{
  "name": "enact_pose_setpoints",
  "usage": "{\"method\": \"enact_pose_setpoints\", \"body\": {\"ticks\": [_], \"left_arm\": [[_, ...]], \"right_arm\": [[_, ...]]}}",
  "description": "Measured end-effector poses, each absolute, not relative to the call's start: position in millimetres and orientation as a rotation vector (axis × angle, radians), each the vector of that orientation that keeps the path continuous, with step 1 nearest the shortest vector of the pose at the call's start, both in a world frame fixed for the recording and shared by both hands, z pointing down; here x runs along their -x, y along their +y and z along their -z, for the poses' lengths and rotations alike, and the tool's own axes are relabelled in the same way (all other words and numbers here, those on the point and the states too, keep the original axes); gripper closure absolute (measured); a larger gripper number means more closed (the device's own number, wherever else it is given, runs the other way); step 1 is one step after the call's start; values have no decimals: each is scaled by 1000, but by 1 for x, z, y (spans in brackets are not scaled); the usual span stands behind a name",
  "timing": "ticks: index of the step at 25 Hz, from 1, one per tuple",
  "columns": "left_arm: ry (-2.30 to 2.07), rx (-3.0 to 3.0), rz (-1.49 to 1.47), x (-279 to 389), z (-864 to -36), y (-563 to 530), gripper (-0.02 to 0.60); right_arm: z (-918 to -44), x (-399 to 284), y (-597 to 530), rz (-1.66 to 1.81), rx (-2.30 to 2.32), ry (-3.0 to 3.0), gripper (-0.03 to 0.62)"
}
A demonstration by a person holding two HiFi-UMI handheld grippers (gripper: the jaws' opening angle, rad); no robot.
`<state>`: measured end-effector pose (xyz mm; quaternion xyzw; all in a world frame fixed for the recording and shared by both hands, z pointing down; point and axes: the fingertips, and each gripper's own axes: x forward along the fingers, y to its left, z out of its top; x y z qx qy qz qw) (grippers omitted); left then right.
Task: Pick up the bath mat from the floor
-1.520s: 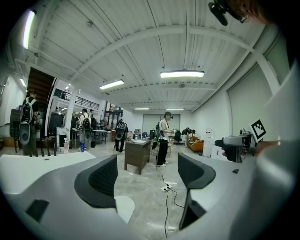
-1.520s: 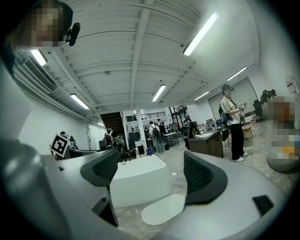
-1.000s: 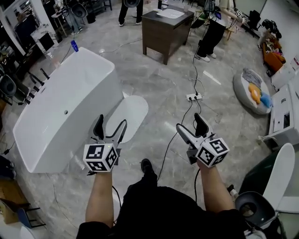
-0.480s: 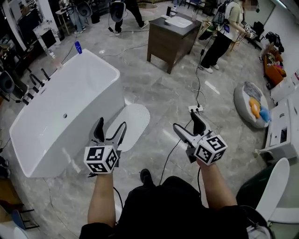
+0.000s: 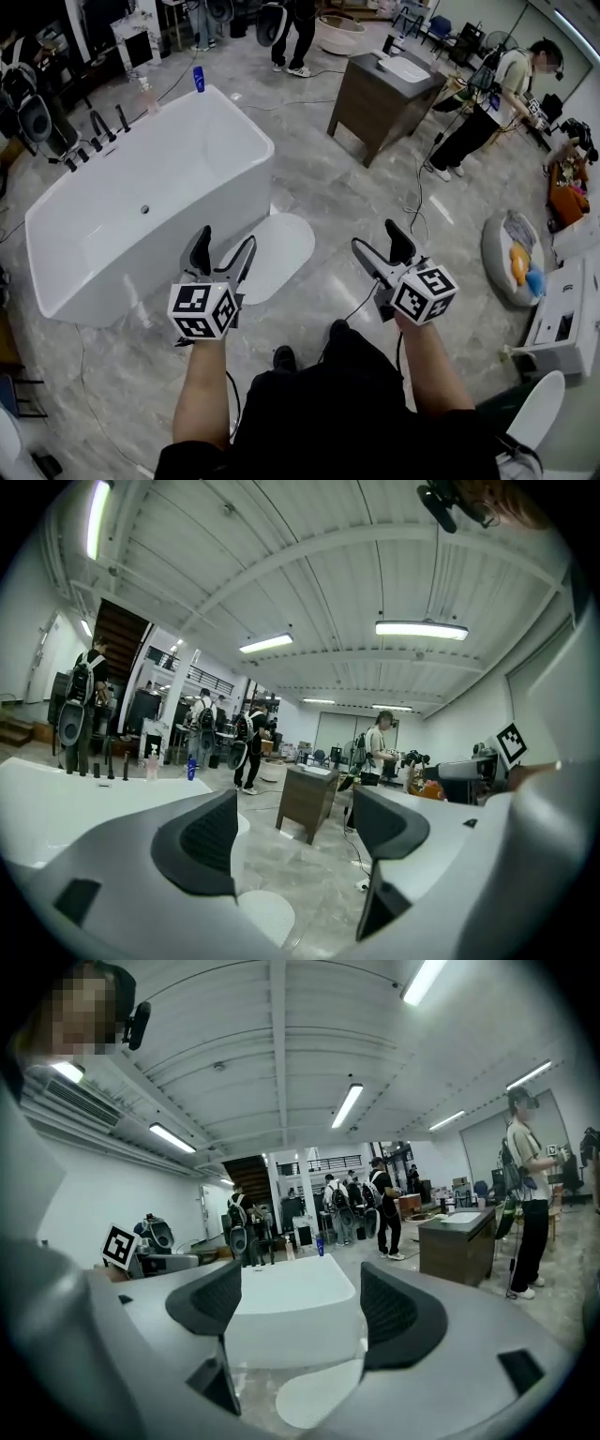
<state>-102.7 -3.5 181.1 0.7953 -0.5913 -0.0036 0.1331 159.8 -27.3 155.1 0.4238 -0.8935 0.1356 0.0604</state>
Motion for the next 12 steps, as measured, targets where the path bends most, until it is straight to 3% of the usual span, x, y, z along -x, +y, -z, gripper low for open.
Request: {"method": "enact_pose_setpoints", "body": {"ticks": [12], "left_arm": [[-1841,-2213,-103,98,-197,-74,189]], "right_arm": [[-185,-147,-139,-507,-1089,-2817,195]]}}
